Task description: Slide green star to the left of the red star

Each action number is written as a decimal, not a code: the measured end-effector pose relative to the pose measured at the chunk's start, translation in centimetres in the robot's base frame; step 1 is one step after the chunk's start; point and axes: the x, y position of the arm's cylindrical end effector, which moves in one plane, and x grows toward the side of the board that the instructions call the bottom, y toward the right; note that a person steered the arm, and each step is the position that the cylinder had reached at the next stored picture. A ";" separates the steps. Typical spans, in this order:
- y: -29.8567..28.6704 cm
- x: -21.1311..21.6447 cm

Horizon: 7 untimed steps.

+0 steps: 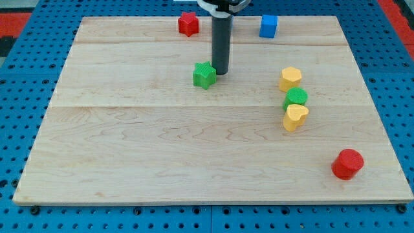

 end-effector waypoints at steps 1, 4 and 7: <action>0.0 0.0; 1.2 0.1; -9.5 1.6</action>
